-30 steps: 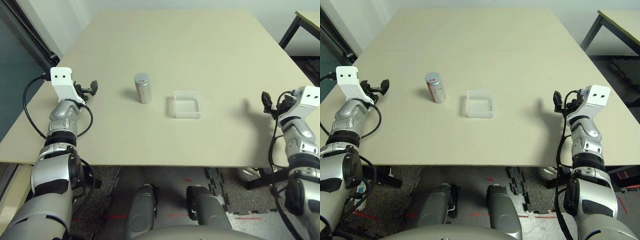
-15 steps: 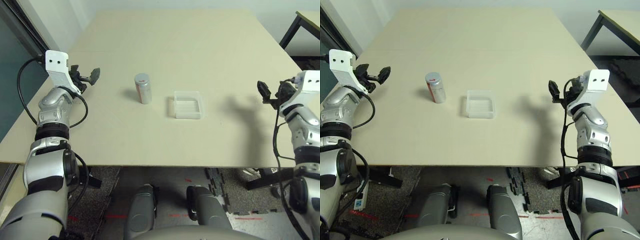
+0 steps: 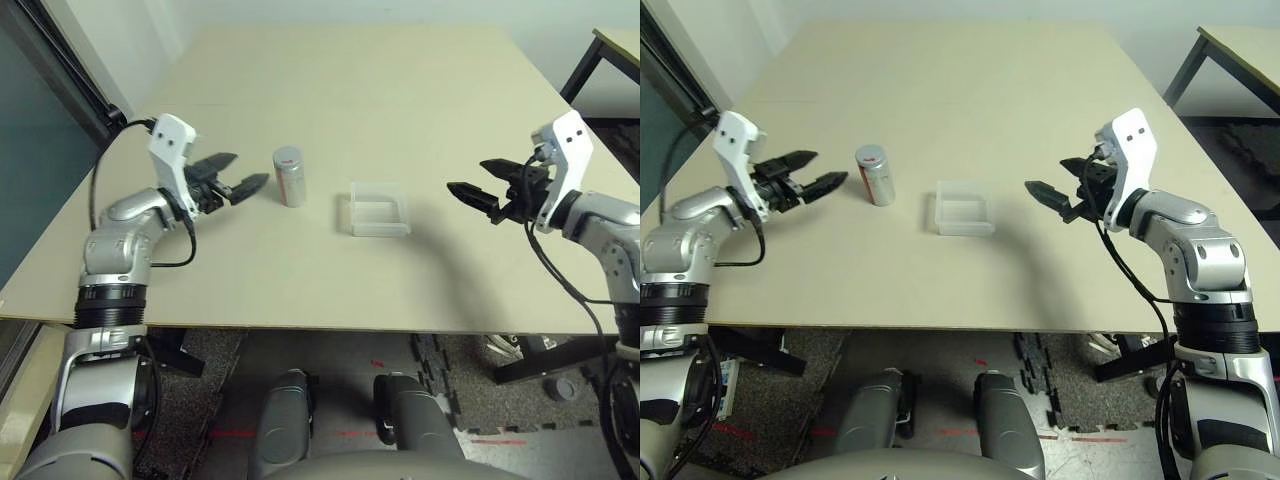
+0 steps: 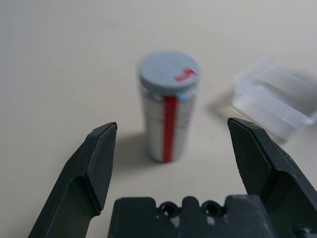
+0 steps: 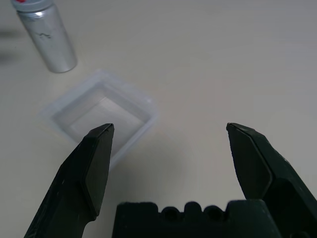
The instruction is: Pour the medicine from the bottle into the box.
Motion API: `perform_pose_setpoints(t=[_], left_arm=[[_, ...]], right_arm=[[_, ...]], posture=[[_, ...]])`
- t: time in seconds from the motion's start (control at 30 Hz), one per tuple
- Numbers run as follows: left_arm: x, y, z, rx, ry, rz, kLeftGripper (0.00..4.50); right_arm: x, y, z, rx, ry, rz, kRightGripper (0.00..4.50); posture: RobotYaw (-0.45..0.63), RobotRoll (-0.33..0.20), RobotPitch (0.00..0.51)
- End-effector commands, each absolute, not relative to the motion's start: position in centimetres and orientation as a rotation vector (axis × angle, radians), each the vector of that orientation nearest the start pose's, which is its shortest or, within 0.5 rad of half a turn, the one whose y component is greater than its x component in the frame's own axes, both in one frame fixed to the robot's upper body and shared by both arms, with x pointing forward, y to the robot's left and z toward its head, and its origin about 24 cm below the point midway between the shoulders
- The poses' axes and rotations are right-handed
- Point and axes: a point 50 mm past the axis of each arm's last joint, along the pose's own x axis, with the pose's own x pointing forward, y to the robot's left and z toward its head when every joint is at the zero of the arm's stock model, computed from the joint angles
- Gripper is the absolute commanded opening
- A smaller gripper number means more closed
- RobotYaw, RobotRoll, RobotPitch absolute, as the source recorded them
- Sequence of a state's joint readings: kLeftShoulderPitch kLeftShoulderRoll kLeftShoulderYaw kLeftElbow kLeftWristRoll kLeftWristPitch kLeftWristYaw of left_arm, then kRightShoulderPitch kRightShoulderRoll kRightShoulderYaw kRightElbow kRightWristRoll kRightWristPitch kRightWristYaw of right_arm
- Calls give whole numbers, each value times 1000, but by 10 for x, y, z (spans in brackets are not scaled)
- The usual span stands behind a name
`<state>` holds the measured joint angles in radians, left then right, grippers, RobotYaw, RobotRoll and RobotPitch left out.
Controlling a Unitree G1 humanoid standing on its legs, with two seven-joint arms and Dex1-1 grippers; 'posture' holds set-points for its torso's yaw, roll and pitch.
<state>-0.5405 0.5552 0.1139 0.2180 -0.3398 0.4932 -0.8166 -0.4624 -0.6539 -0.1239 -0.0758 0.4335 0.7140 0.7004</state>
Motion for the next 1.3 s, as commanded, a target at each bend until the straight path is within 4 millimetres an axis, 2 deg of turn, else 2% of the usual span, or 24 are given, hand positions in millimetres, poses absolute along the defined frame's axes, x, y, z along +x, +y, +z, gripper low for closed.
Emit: perform_pose_setpoints(t=[0.03, 0.33, 0.8, 1.07, 1.3], left_arm=[[329, 216, 143, 67, 176, -715, 4481], [347, 206, 135, 96, 165, -656, 4481], [368, 185, 129, 98, 149, -657, 4481], [375, 186, 112, 88, 175, -609, 4481], [378, 186, 101, 95, 193, -593, 4481]], right_arm=[[302, -214, 174, -128, 189, 669, 4500], [303, -209, 172, -109, 181, 673, 4500], [305, -203, 171, -89, 156, 670, 4500], [307, -201, 169, -85, 164, 680, 4500], [303, -191, 164, -88, 209, 759, 4500]], posture=[[49, 0, 91], [30, 0, 104], [12, 0, 107], [1, 0, 98], [-2, 0, 97]])
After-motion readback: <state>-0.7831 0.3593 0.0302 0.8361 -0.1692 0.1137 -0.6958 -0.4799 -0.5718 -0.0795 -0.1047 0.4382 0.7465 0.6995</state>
